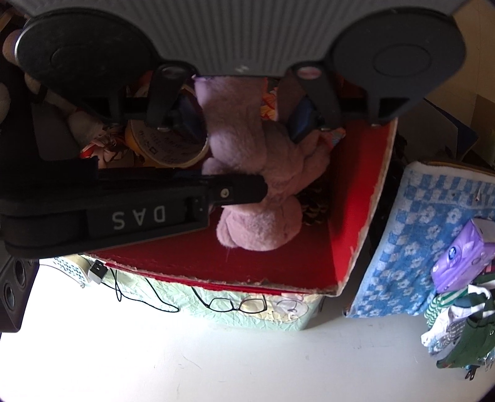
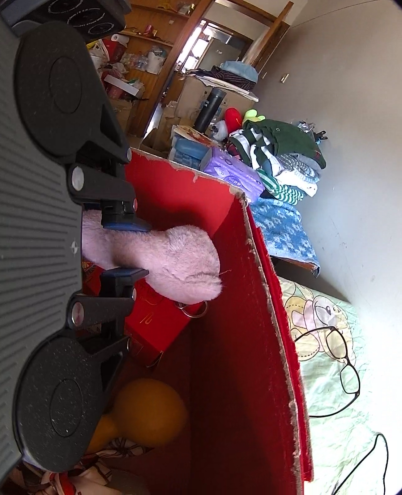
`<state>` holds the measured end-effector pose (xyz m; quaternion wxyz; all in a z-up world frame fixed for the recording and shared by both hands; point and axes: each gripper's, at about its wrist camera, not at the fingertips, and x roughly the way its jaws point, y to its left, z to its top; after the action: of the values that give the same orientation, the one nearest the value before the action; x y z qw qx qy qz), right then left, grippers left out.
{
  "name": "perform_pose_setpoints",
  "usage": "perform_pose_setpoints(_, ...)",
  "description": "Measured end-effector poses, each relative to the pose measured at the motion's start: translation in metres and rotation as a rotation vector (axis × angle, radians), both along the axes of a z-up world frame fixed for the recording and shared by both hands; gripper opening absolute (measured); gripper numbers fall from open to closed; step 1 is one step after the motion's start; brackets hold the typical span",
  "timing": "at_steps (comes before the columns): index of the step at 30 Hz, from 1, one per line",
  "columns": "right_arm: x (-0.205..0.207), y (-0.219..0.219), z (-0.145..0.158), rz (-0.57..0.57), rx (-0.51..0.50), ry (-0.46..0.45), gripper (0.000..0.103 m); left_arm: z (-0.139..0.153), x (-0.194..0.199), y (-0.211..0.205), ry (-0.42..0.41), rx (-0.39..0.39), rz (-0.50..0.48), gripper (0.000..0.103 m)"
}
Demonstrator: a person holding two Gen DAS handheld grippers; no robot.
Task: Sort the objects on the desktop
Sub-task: 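Carry the teddy bear with the right tool over the red box, then lower the teddy bear into the red box and open the right tool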
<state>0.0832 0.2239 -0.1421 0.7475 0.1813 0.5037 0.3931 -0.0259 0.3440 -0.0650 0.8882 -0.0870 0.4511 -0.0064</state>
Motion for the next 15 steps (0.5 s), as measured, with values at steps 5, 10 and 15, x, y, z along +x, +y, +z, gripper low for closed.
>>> perform_pose_setpoints(5, 0.003, -0.008, -0.004, -0.035, 0.022, 0.063, 0.036, 0.005, -0.001, 0.000, -0.016, -0.010, -0.002, 0.065)
perform_pose_setpoints(10, 0.000, -0.024, -0.008, -0.124, 0.074, 0.083, 0.041, 0.017, -0.004, -0.005, -0.065, -0.001, -0.010, 0.067)
perform_pose_setpoints(15, -0.006, -0.038, -0.008, -0.226, 0.100, 0.074, 0.039, 0.025, -0.009, -0.011, -0.108, -0.020, -0.047, 0.067)
